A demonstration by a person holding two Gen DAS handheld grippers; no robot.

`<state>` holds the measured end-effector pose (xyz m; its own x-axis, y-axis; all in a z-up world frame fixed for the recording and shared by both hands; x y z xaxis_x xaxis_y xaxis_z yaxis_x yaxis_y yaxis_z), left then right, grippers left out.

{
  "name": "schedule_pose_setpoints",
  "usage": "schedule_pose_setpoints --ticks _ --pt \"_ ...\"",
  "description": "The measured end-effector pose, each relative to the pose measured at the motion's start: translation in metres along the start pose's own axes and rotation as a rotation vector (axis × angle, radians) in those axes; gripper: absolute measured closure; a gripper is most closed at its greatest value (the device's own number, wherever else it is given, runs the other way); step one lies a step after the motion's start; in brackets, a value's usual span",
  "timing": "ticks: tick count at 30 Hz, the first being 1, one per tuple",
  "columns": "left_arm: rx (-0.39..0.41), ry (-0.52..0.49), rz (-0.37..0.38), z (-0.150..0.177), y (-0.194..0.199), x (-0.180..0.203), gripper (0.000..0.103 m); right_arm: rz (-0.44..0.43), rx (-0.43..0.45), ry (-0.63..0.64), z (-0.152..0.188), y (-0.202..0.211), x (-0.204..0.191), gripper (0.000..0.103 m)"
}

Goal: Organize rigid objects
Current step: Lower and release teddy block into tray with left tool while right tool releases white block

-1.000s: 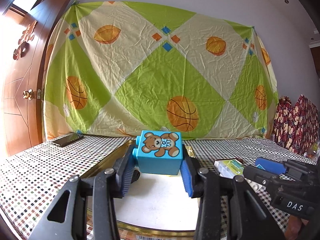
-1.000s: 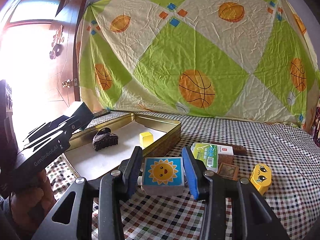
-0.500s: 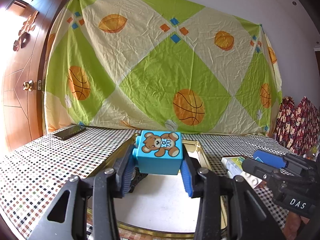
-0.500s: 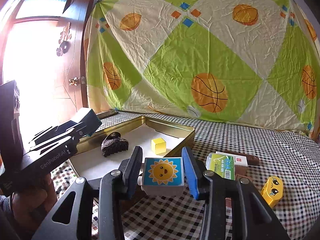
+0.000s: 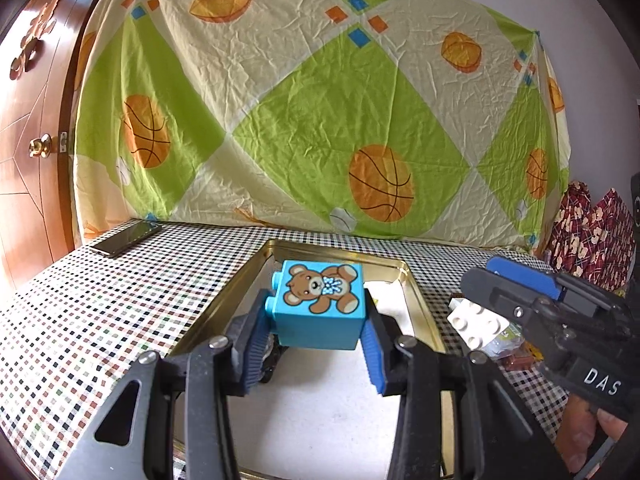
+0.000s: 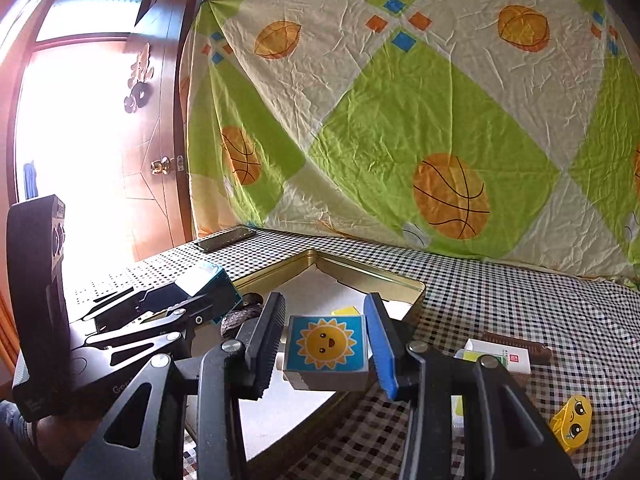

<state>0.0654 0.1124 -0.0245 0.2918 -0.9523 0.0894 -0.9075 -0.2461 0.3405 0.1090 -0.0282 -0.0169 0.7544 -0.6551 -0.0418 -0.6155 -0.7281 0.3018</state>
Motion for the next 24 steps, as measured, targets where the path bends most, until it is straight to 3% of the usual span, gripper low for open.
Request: schedule_pose_setpoints --ticks 3,11,16,24 --pt "-0.013 -0.016 -0.009 -0.006 -0.004 -0.003 0.062 -0.012 -0.017 -0.011 -0.005 -0.010 0.002 0.059" --pt "-0.150 -0.017 0.014 -0.016 -0.032 -0.008 0.062 -0.037 -0.092 -0.054 -0.015 -0.047 0.011 0.059" --pt "-0.233 -0.068 -0.001 -0.018 -0.053 -0.004 0.062 -0.029 -0.153 -0.064 -0.008 -0.075 0.016 0.059" --pt "-0.275 -0.094 -0.057 -0.023 -0.071 -0.005 0.057 0.006 -0.204 -0.076 0.004 -0.098 0.025 0.058"
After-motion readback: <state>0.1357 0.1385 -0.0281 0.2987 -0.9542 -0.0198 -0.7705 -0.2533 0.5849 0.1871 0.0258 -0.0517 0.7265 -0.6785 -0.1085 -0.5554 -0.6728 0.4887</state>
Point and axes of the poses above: each gripper's, at about its wrist camera, not at the fingertips, and y roughly against the way its jaws point, x to its right, z to its underside, the point moved 4 cm from there along -y, roughly the way its jaws point, and after that the axes turned 7 degrees about -z, right-handed, at the moved point
